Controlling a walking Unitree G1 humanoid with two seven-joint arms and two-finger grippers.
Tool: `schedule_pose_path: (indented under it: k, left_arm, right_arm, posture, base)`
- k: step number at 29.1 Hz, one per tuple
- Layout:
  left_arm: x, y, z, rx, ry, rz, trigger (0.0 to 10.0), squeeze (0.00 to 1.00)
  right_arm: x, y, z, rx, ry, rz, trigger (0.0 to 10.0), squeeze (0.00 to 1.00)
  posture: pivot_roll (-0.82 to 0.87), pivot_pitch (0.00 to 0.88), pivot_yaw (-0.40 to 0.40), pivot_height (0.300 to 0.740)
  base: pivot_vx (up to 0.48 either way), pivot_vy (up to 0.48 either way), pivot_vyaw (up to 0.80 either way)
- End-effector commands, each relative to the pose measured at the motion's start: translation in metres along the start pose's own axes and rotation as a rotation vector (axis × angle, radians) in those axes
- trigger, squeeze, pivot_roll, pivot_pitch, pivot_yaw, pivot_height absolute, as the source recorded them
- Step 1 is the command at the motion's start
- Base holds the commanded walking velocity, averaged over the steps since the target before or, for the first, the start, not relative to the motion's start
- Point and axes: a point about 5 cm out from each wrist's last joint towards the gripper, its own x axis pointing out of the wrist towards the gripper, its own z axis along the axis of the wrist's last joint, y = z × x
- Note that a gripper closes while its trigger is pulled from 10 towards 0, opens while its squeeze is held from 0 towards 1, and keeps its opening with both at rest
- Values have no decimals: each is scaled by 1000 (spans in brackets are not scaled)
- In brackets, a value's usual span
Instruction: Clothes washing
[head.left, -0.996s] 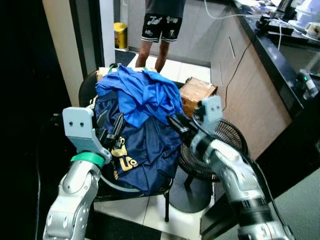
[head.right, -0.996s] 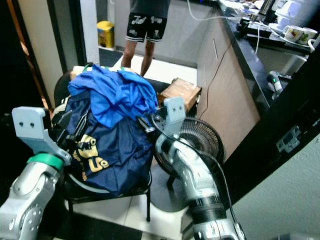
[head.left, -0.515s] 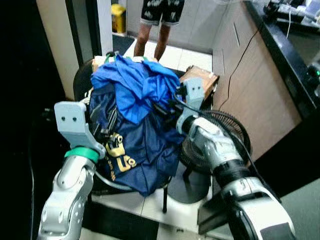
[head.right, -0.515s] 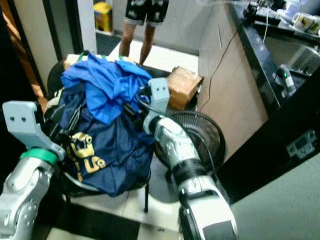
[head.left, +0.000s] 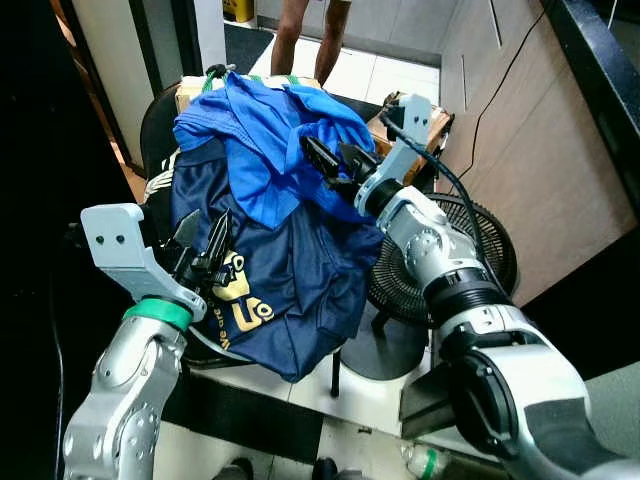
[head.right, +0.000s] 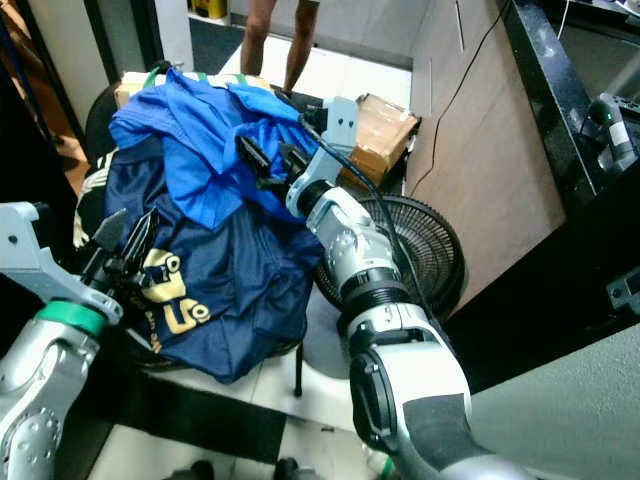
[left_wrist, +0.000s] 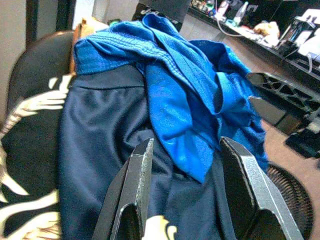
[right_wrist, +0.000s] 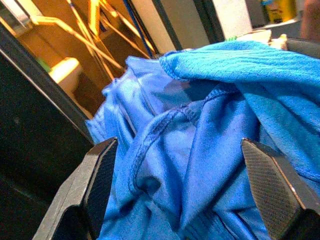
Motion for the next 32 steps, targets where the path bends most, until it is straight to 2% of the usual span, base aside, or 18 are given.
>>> schedule_pose_path:
  k: [1,3,4,6,7,10,23,24,25,26,32]
  left_arm:
    - [-4,-4,-1,-22,21,-15,10000,0]
    - [-4,-7,-1,-26,29,-29,10000,0]
    - [-5,-10,-2,-28,41,-45,10000,0]
    - [-6,-12,-2,-31,51,-56,10000,0]
    - [-7,-13,-2,-36,60,-62,10000,0]
    - [-9,-16,0,-53,76,-71,10000,0]
    - [-13,-22,4,-66,101,-103,10000,0]
    - [-13,-23,5,-67,103,-104,10000,0]
    - [-13,-23,5,-67,103,-104,10000,0]
    - [-14,-23,5,-68,105,-106,10000,0]
    - [-14,-25,6,-71,113,-112,10000,0]
  right_arm:
    - [4,4,3,34,-43,26,10000,1000]
    - [6,7,4,45,-55,34,10000,1000]
    - [8,9,2,57,-55,29,10000,714]
    - [9,11,0,67,-55,26,10000,714]
    - [11,12,-1,77,-55,17,10000,0]
    - [15,17,1,115,-79,9,10000,0]
    - [20,24,9,76,-155,6,10000,0]
    - [21,24,9,79,-160,8,9137,0]
    - [21,24,9,79,-160,8,9137,0]
    - [21,24,10,86,-170,15,0,0]
    - [21,25,11,110,-193,30,0,0]
  posture:
    - [74,308,-37,740]
    - [77,318,-32,740]
    - [80,328,-29,740]
    - [84,339,-25,740]
    - [87,347,-21,740]
    - [99,377,-5,740]
    - [122,409,16,740]
    - [122,409,16,740]
    - [122,409,16,740]
    - [126,413,20,740]
    - [129,415,22,740]
  base:
    - [0,0,0]
    - [0,0,0]
    - [0,0,0]
    - [0,0,0]
    - [0,0,0]
    - [0,0,0]
    - [0,0,0]
    - [0,0,0]
    - [0,0,0]
    - [0,0,0]
    - [0,0,0]
